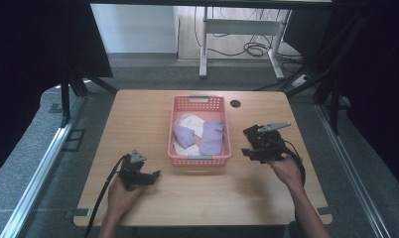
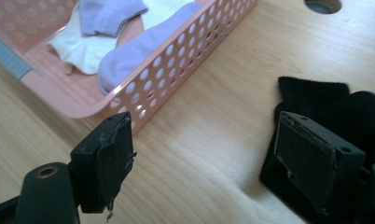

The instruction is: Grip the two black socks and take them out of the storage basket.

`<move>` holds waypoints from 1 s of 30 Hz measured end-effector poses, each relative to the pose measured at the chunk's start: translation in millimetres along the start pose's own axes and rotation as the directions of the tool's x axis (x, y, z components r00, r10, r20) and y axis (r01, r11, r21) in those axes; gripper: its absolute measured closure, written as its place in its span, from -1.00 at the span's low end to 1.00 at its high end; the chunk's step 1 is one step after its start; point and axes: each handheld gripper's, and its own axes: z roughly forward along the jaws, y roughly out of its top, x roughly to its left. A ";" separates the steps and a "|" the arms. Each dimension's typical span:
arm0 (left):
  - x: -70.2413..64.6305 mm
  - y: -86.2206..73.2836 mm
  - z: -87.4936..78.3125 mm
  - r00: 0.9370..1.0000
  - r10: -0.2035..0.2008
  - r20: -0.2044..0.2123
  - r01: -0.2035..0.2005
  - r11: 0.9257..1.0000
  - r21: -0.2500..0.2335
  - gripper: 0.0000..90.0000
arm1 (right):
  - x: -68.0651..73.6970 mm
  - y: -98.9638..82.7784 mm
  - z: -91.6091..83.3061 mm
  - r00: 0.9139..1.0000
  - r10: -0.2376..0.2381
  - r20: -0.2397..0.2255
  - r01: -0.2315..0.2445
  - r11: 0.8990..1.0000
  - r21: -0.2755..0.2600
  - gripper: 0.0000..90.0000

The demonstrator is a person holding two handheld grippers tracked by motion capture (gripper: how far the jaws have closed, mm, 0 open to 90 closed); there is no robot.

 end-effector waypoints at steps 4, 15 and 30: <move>0.0 0.0 0.1 1.000 0.000 -0.001 0.000 1.000 -0.001 -0.76 | 7.0 -7.6 4.4 1.000 -0.004 -0.018 0.004 1.000 0.001 -0.58; -0.1 0.0 0.0 1.000 -0.001 -0.001 0.001 1.000 0.000 -0.76 | 22.6 -27.2 21.7 0.999 -0.027 -0.040 0.028 0.999 0.032 -0.58; -0.1 0.0 0.0 1.000 0.000 -0.001 0.000 1.000 -0.001 -0.76 | 31.0 -57.3 58.3 0.995 -0.087 -0.046 0.091 0.989 0.113 -0.67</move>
